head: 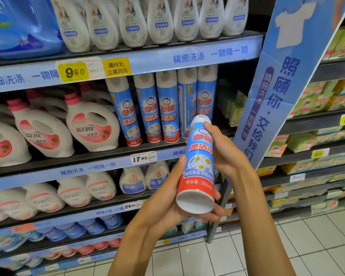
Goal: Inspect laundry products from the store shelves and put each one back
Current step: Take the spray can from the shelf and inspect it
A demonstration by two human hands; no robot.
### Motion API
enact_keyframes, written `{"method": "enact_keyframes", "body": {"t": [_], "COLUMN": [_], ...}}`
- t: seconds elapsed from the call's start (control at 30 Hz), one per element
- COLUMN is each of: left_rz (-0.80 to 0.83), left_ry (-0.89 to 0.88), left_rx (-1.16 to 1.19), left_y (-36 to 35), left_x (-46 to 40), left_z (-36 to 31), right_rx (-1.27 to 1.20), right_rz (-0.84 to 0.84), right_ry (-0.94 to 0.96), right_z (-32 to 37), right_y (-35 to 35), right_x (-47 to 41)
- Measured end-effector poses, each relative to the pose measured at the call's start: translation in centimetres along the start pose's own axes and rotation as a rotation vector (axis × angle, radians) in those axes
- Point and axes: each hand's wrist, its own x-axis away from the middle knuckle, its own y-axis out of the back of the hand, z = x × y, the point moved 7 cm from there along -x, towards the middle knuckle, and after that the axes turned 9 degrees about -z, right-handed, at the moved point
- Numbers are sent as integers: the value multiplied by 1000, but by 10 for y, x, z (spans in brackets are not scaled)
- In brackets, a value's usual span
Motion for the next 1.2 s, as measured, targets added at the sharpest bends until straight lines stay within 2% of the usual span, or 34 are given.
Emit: {"method": "enact_keyframes", "body": {"t": [0.1,0.23,0.37,0.53,0.73,0.87,0.97,1.07,1.2], "left_rz": [-77,-320,-466,-465,-460,-472,-486,-554,-564], "left_ry": [-30,-163,-314,-438,-604,-626,-610,-595,-588], "left_rx": [-135,-396,-533,-593,-626,-603,-621,-640,-578], "left_y": [9,28,40,49,45,48,51,53,42], "left_x": [-5,-16,-22,-27,-37,-45,-52,-66,-92], "left_z": [3,0,-6,-16,-29,-31,-27,-23,-23], "right_rx": [15,21,143,127,293,419,490,501,317], "right_rz": [-41,-46,112,360,467,528,462,227,-83], "right_ry": [96,312,443,506,606,638,626,675,742], "right_z": [6,29,41,46,52,56,55,61,72], "right_y": [5,9,-7,-18,-25,-31,-27,-12,15], "right_x": [-3,2,18,42,61,67,60,48,33]}}
